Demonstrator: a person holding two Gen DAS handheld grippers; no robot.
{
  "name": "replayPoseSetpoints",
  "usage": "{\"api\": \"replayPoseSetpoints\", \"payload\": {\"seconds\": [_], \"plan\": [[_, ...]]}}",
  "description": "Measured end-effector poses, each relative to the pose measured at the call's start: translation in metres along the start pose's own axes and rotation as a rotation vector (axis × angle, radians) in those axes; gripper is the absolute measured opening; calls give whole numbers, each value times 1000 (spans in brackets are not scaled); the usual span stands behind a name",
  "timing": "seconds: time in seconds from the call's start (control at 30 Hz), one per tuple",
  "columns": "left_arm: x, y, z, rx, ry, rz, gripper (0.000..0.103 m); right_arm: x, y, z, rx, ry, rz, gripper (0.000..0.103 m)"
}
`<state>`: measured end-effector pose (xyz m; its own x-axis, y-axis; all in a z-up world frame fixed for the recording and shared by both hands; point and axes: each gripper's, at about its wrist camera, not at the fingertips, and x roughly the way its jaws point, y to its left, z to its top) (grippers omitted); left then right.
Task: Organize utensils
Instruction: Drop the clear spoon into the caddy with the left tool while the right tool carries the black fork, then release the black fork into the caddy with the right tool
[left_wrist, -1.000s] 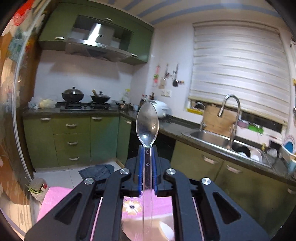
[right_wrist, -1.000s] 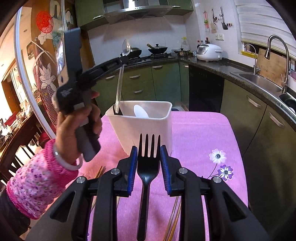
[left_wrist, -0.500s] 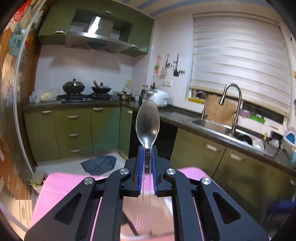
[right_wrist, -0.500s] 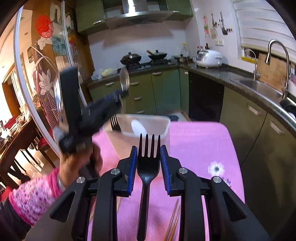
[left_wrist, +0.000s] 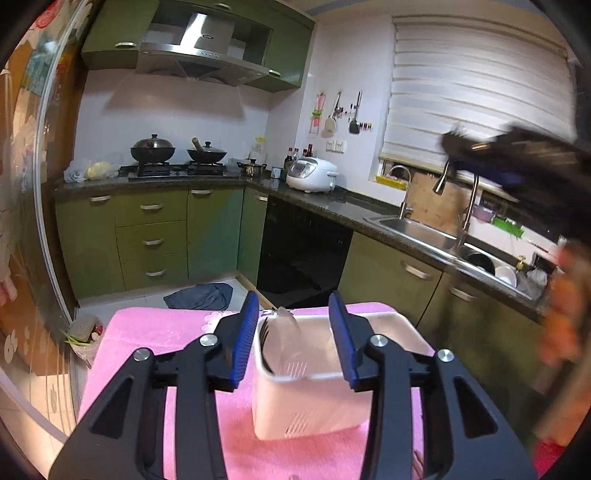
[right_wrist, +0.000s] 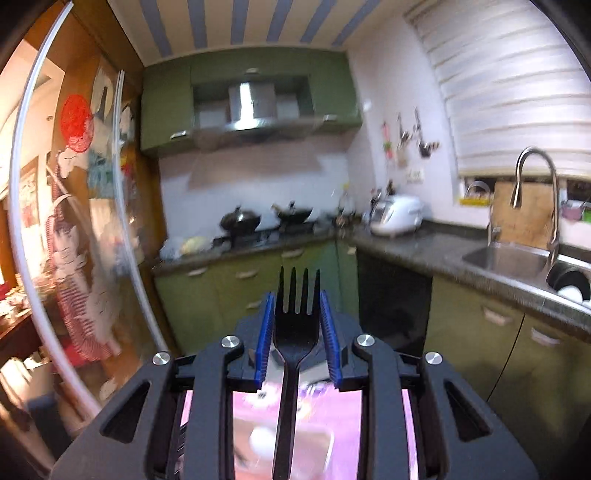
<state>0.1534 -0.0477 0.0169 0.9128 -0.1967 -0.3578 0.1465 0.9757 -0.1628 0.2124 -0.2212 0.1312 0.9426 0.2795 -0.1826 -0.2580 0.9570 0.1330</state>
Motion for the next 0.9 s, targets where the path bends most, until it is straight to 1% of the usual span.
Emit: {"api": "replayPoseSetpoints", "payload": {"seconds": [0.07,0.13,0.17,0.23,0.33,0.43,0.47,0.5,0.53,0.57,0.63,0.77,0.83,0.87,0.9], "plan": [[-15,1,-1,0,3,4,38,17,0,-1,-7,-6,-20,26],[-31,3,-6,2,9,17,40,35,-3,-13,-8,19,-31,26],[-40,4,-10,8,22,29,41,42,-5,-22,-14,32,-37,26],[-50,6,-17,2,50,28,42,50,-8,-37,-18,57,-38,26],[-63,9,-33,-6,108,41,42,49,-10,-59,-20,72,-33,26],[-71,10,-50,-6,157,53,42,42,-7,-78,-49,77,-37,26],[-72,10,-54,-8,167,51,42,39,-6,-85,-57,80,-41,28],[-75,11,-61,-16,180,52,42,38,-5,-88,-65,91,-38,33],[-77,11,-67,-22,191,55,42,36,-5,-91,-67,99,-31,43],[-78,13,-73,-29,204,56,42,32,-6,-94,-66,95,-34,45],[-77,18,-82,-46,236,61,44,19,-6,-97,-70,81,-41,45],[-68,32,-106,-54,371,95,45,-27,-12,-101,-48,55,-48,46],[-63,38,-117,-61,439,108,44,-52,-16,-107,-44,75,-46,46],[-60,39,-125,-47,478,112,44,-63,-17,-111,-43,90,-41,46],[-59,38,-130,-35,495,116,44,-76,-20,-118,-40,110,-37,46]]}}
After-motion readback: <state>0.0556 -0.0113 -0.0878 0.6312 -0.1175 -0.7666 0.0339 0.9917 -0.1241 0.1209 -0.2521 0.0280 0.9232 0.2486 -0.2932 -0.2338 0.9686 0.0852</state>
